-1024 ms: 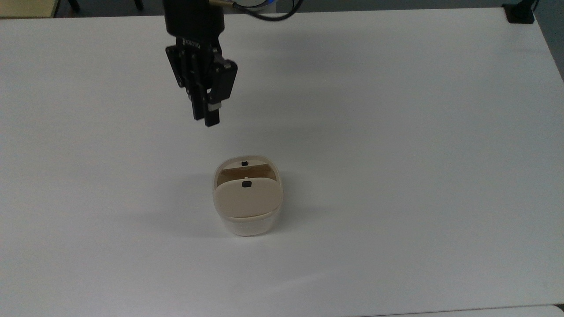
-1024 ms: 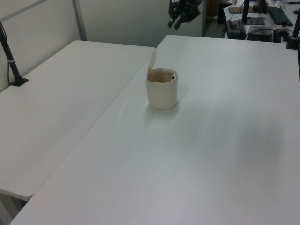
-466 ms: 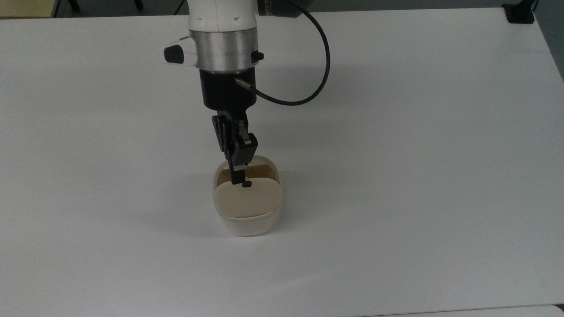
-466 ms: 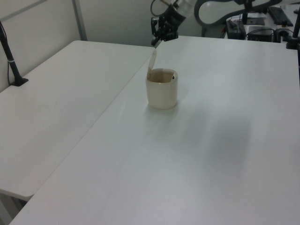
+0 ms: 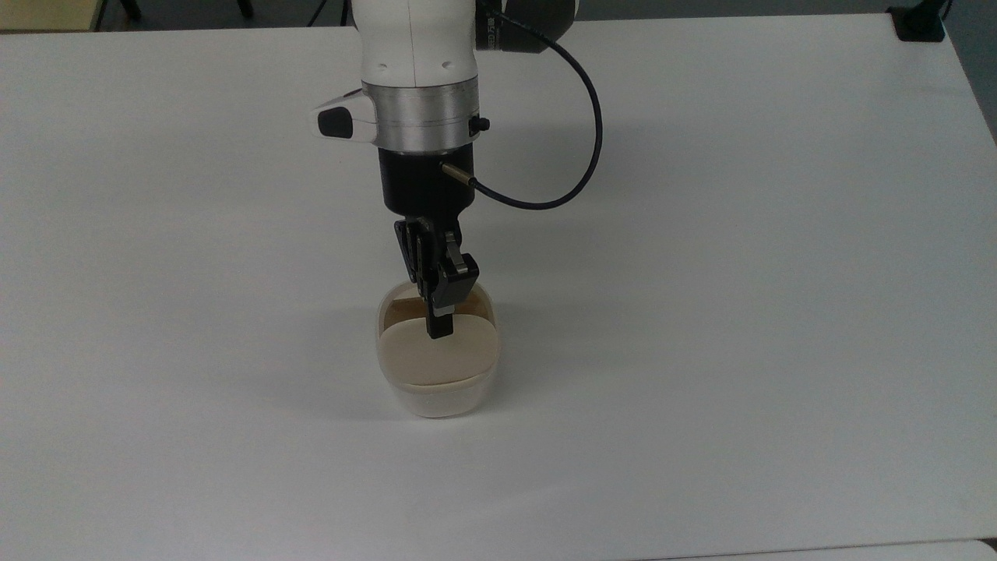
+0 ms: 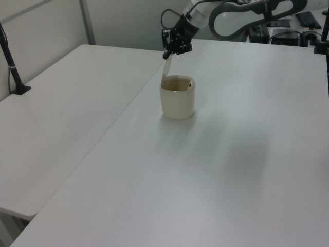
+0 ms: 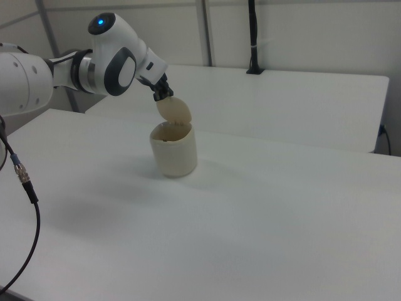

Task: Close the trash bin
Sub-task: 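Push the raised lid down over the bin opening with the gripper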

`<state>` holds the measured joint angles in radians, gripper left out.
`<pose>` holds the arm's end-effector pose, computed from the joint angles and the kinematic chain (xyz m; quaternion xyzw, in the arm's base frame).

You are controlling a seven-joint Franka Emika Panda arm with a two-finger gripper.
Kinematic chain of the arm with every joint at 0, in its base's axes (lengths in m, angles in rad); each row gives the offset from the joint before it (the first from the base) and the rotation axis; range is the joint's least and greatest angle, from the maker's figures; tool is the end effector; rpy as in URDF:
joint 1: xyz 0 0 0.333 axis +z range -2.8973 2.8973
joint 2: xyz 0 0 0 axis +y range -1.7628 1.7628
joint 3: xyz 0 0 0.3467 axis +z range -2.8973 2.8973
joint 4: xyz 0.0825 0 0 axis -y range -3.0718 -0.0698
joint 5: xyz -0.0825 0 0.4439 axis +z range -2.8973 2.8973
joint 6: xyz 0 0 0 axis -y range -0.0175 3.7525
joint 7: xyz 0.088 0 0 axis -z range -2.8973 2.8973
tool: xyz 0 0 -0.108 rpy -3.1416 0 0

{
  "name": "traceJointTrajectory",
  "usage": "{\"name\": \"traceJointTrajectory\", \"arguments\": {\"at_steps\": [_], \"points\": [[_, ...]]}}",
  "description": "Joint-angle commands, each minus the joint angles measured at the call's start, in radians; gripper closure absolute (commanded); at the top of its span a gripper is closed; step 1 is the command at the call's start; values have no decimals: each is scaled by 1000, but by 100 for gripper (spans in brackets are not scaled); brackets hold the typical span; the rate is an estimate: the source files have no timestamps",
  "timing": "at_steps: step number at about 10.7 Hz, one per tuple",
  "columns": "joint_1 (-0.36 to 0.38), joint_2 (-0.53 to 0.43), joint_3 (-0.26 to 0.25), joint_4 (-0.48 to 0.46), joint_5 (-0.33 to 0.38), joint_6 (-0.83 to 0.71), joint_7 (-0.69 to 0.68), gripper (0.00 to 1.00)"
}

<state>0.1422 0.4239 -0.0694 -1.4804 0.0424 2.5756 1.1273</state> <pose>0.7973 0.0677 0.5185 -0.8130 0.4798 -0.2699 0.1897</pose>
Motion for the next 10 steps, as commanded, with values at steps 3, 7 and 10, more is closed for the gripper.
{"name": "traceJointTrajectory", "arguments": {"at_steps": [3,7,10], "points": [[-1,-4,-9,6,-27,15,-15,100],[-7,-37,-7,-55,-27,-31,-81,100],[-13,-71,-6,-99,-26,-137,-179,100]]}}
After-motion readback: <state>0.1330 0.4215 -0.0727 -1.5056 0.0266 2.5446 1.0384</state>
